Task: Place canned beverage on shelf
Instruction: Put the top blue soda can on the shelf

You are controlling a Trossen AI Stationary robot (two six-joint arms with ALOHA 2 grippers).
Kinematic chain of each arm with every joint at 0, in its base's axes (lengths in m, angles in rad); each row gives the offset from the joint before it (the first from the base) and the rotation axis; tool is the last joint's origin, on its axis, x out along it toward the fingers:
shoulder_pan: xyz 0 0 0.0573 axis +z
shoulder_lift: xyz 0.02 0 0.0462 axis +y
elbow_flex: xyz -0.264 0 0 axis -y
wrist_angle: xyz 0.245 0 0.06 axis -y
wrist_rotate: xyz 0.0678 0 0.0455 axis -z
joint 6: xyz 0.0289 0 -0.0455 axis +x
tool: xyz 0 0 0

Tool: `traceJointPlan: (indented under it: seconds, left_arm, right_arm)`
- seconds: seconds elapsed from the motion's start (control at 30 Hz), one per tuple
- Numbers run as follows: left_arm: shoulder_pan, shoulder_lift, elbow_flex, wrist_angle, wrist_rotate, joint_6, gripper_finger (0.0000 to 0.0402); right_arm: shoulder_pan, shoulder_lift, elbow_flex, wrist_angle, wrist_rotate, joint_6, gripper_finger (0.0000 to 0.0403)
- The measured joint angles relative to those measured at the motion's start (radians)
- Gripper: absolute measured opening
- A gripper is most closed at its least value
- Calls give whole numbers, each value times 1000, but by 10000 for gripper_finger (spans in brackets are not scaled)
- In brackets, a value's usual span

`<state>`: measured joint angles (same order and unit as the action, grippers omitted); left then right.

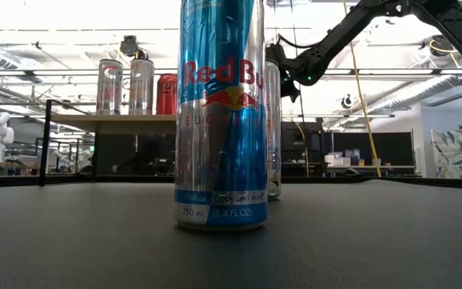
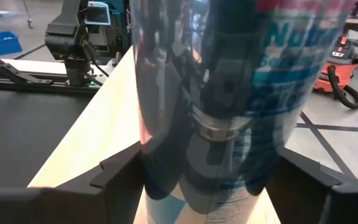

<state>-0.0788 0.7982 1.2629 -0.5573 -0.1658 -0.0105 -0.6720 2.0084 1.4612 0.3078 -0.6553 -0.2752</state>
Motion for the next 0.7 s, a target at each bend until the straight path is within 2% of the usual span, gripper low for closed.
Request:
traceJointPlan:
  seconds: [0.2,0.6,0.7]
  left_arm:
    - [0,0,0,-1,0,0,367]
    - [0,0,0,-2,0,-3,367]
    - [0,0,0,-2,0,-3,367]
  right_arm:
    - [-13,0,-1,3,1,6,290]
    - [-47,-4,21,11,1,130,290]
    - [-47,-4,20,-13,-39,140,290]
